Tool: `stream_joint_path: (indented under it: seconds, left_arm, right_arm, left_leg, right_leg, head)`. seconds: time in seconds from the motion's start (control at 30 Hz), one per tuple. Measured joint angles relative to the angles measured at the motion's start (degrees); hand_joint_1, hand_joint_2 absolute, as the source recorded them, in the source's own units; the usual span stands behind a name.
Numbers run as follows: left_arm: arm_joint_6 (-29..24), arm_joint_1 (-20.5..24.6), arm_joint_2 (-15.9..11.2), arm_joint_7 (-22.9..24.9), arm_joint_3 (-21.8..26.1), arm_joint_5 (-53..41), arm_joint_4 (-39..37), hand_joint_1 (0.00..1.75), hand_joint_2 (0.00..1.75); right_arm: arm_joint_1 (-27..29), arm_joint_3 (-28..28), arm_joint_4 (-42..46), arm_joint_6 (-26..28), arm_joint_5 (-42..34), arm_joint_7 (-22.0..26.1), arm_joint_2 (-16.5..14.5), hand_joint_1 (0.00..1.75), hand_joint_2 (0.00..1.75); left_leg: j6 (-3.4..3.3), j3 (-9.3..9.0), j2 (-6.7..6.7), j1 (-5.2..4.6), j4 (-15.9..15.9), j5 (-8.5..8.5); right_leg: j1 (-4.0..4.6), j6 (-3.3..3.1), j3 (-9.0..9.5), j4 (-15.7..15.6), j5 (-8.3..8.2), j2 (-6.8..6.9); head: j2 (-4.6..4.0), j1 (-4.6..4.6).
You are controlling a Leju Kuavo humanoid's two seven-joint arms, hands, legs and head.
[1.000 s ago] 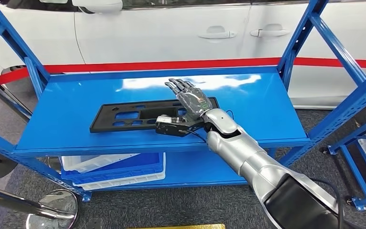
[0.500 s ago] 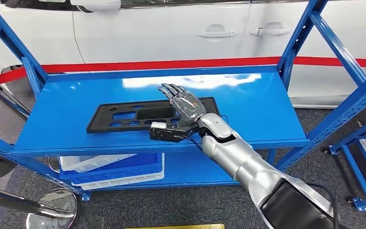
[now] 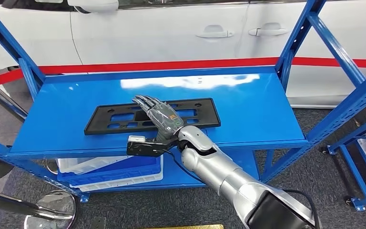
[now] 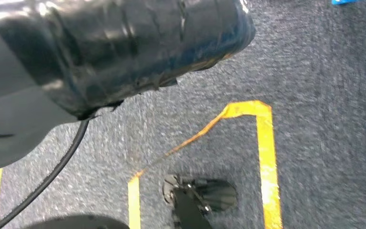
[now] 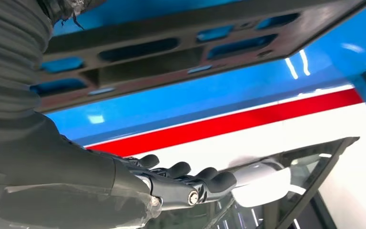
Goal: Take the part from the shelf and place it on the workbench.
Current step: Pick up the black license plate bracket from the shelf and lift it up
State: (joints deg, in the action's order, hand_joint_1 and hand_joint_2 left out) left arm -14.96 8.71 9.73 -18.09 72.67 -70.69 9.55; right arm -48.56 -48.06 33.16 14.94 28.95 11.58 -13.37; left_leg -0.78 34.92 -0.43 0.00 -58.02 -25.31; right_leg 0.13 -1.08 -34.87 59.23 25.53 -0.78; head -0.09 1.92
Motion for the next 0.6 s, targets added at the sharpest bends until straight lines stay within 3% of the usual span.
stream_joint_path:
  seconds: [0.07, 0.17, 0.2, 0.23, 0.27, 0.3, 0.37, 0.43, 0.53, 0.6]
  left_arm:
    - [0.01, -0.07, 0.01, 0.00, 0.00, 0.01, 0.00, 0.00, 0.00]
    - [0.13, 0.01, 0.00, -0.03, 0.00, -0.07, 0.00, 0.00, 0.00]
    - [0.24, 0.03, 0.00, -0.04, 0.00, -0.10, 0.00, 0.00, 0.00]
    - [0.37, 0.01, 0.01, -0.05, 0.00, -0.14, -0.01, 0.00, 0.00]
    - [0.50, -0.04, 0.02, -0.04, 0.00, -0.17, -0.01, 0.00, 0.00]
    - [0.67, -0.09, 0.04, -0.02, 0.00, -0.20, -0.02, 0.00, 0.00]
    - [0.95, -0.11, 0.14, 0.02, 0.00, -0.38, -0.02, 0.00, 0.00]
    - [1.05, -0.05, 0.21, 0.07, 0.00, -0.55, -0.02, 0.00, 0.00]
    - [0.85, -0.03, 0.23, 0.21, 0.00, -0.57, -0.02, 0.00, 0.00]
    - [0.61, -0.03, 0.24, 0.26, 0.00, -0.56, -0.02, 0.00, 0.00]
  right_arm:
    - [0.16, 0.00, 0.35, -0.04, -0.11, 0.03, -0.13, 0.00, 1.75]
    - [0.52, 0.00, 0.67, -0.42, -0.15, 0.07, -0.14, 0.00, 1.75]
    - [0.93, 0.00, 0.71, -0.54, -0.15, 0.07, -0.14, 0.00, 1.75]
    - [1.38, 0.00, 0.72, -0.58, -0.14, 0.06, -0.15, 0.00, 1.75]
    - [1.76, 0.00, 0.73, -0.58, -0.09, 0.02, -0.17, 0.00, 1.75]
    - [2.01, 0.00, 0.73, -0.56, 0.02, -0.06, -0.22, 0.00, 1.75]
    - [2.11, 0.00, 0.74, -0.48, 0.49, -0.27, -0.44, 0.00, 1.75]
    - [2.23, -0.01, 0.72, -0.36, 1.00, -0.61, -0.71, 0.00, 1.75]
    - [2.42, -0.03, 0.51, -0.19, 2.07, -1.37, -0.92, 0.00, 1.75]
    - [2.40, -0.04, 0.28, 0.00, 2.93, -1.85, -1.03, 0.00, 1.75]
  left_leg:
    - [-0.54, -0.35, 0.09, 0.24, 0.70, 0.37]
    - [-1.15, -0.57, 0.20, 0.35, 1.04, 0.51]
    - [-1.24, -0.56, 0.19, 0.35, 1.00, 0.48]
    - [-1.25, -0.57, 0.16, 0.36, 0.94, 0.44]
    - [-1.20, -0.57, 0.12, 0.38, 0.83, 0.37]
    - [-1.10, -0.58, 0.08, 0.40, 0.64, 0.23]
    - [-0.65, -0.41, 0.02, 0.31, -0.07, -0.21]
    - [-0.09, -0.09, 0.01, 0.19, -0.57, -0.49]
    - [0.67, 0.15, 0.05, 0.35, -0.88, -0.74]
    - [1.16, 0.85, 0.12, 0.46, -2.49, -1.93]
  right_leg:
    - [-0.05, 0.51, -0.54, 1.25, 1.05, 0.06]
    - [-0.21, 1.06, -4.52, 9.99, 5.67, 0.14]
    - [-0.30, 1.20, -6.07, 13.17, 6.74, 0.15]
    - [-0.40, 1.32, -6.87, 14.65, 6.75, 0.16]
    - [-0.52, 1.40, -6.75, 14.15, 5.75, 0.17]
    - [-0.63, 1.43, -5.65, 11.69, 3.94, 0.19]
    - [-0.70, 1.27, -2.30, 4.58, 0.85, 0.20]
    - [-0.51, 0.88, -0.59, 1.05, 0.19, 0.15]
    - [-0.38, -0.01, -0.44, 0.61, 0.05, 0.06]
    - [-0.61, -0.56, -0.29, 0.33, -0.16, 0.14]
  head:
    - [0.00, -0.05]
    - [0.00, -0.11]
    - [0.00, -0.11]
    - [0.00, -0.13]
    - [0.00, -0.13]
    - [0.00, -0.12]
    - [0.00, -0.13]
    - [0.00, -0.07]
    - [0.00, 0.03]
    - [0.00, 0.22]
